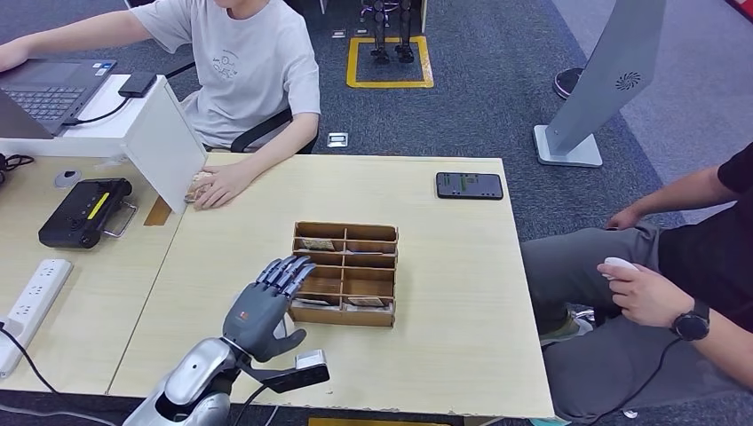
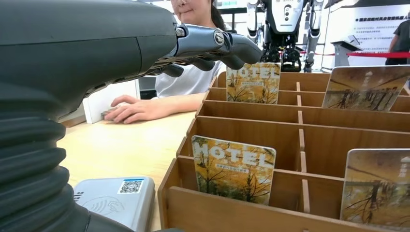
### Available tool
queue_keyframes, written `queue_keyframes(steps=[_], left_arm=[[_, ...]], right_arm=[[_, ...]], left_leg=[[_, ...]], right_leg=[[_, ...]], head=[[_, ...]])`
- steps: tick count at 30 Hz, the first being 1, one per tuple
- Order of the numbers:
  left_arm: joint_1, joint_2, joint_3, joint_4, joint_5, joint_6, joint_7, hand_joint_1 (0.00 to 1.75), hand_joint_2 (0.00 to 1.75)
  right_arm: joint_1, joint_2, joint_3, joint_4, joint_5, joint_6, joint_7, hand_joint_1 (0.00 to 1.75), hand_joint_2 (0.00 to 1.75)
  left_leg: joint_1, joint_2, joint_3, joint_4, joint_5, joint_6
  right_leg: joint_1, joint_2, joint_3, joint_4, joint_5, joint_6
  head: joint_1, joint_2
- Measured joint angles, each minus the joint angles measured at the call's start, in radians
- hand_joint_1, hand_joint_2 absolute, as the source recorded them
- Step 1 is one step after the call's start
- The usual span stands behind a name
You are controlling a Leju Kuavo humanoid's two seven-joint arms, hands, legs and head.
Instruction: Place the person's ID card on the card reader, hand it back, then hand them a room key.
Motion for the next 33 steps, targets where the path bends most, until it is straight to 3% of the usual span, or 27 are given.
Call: queue_keyframes(steps=[33], left_arm=[[-0.019,-0.031,0.0,0.064,0.012,-0.013,-0.007,0.0,1.75]], right_arm=[[-0.003,0.0,0.001,-0.021,0.004,0.004,0.012,0.0,1.75]], left_leg=[[0.0,0.0,0.0,0.0,0.0,0.0]], right_leg=[[0.0,0.0,0.0,0.0,0.0,0.0]], head=[[0.0,0.0]])
